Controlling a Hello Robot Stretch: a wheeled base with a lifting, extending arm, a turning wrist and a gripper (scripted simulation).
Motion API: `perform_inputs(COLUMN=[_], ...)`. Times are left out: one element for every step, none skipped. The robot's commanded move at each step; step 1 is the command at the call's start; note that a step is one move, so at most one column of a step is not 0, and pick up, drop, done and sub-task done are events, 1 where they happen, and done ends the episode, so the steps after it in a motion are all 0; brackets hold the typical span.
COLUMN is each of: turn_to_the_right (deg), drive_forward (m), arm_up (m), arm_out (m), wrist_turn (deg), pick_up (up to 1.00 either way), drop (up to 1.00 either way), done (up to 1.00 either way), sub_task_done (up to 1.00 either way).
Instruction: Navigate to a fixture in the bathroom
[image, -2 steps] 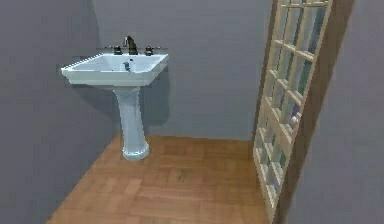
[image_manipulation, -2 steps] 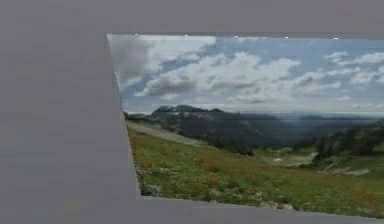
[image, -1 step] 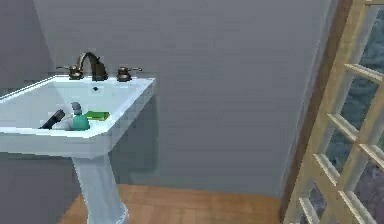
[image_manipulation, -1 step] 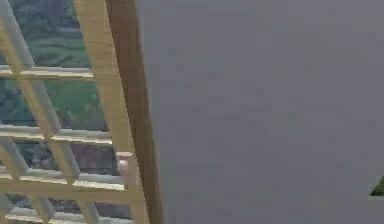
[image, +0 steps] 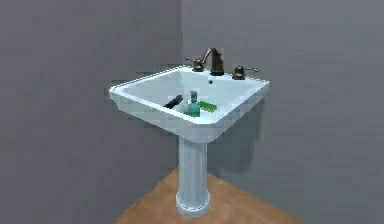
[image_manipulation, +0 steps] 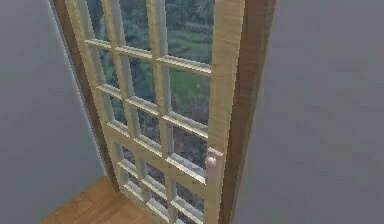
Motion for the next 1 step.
perform_inputs(turn_to_the_right=[0.0], drive_forward=[0.0], arm_up=[0.0], arm_out=[0.0], wrist_turn=[0.0], pick_up=[0.0], drop=[0.0], done=[1.0], sub_task_done=[0.0])
